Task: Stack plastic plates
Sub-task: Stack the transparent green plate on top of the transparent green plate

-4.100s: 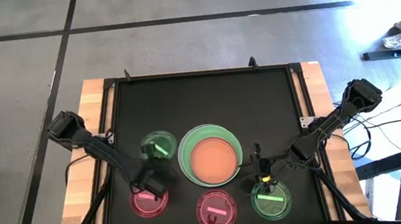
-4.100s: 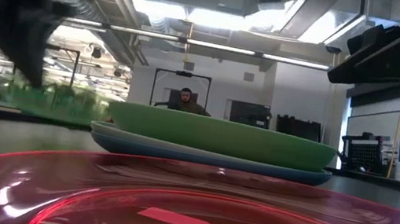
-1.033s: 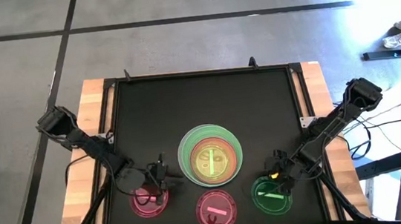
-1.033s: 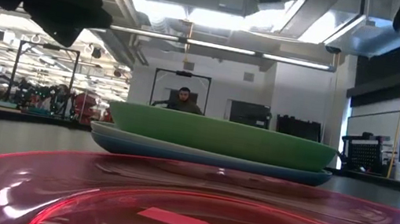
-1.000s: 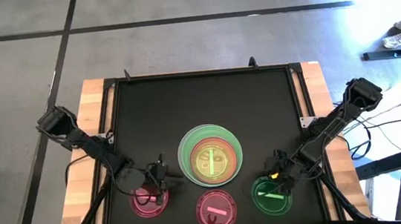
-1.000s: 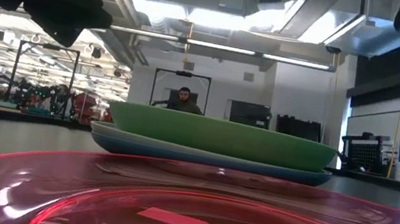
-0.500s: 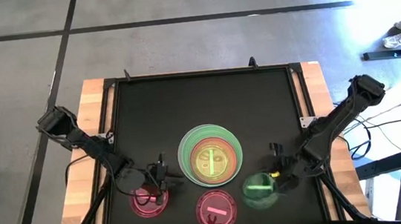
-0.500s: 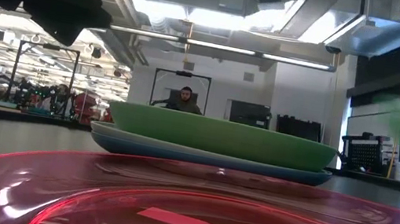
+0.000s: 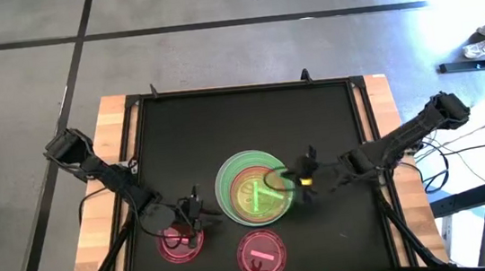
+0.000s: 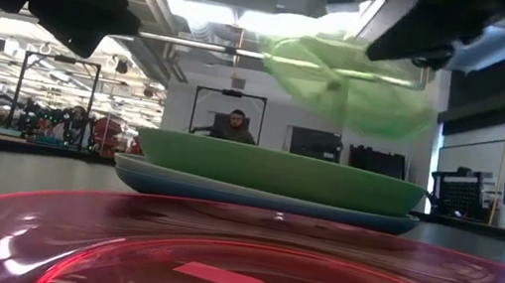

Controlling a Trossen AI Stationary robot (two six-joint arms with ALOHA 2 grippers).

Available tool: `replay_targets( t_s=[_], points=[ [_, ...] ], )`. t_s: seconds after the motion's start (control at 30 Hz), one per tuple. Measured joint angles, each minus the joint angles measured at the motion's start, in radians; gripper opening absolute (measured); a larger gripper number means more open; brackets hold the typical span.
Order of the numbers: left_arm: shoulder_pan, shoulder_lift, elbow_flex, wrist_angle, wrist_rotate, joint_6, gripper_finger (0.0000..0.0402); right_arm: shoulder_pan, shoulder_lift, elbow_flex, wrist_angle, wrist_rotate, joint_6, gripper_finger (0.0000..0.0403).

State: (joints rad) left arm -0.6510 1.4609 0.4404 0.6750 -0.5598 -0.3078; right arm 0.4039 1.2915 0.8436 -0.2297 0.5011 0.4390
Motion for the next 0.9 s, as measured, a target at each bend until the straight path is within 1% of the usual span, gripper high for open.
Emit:
replay_targets(
  t_s=[0.17,0.37,0.57,0.73,0.8,0.9],
  points=[
    [0.000,0.000,0.000,0.002,0.000,-0.030,0.0091,-0.104,0.046,0.000,0.074,-0.014,-0.055,0.0005],
    [0.000,0.000,0.001,0.014,0.001,-0.030,0.0091,-0.178,0.143,0.000,0.180,-0.113,-0.102,0.0005],
    [0.000,0.000,0.001,0.020,0.002,-0.030,0.0091,-0.204,0.215,0.000,0.232,-0.199,-0.104,0.0005],
    [0.000,0.000,0.001,0.019,0.002,-0.030,0.0091,-0.204,0.256,0.000,0.256,-0.207,-0.099,0.0006],
    [0.000,0.000,0.001,0.019,0.002,-0.030,0.0091,-0.203,0.266,0.000,0.257,-0.207,-0.099,0.0014],
    [0.000,0.000,0.001,0.021,0.003,-0.031,0.0091,-0.204,0.276,0.000,0.272,-0.207,-0.102,0.0044]
  ],
)
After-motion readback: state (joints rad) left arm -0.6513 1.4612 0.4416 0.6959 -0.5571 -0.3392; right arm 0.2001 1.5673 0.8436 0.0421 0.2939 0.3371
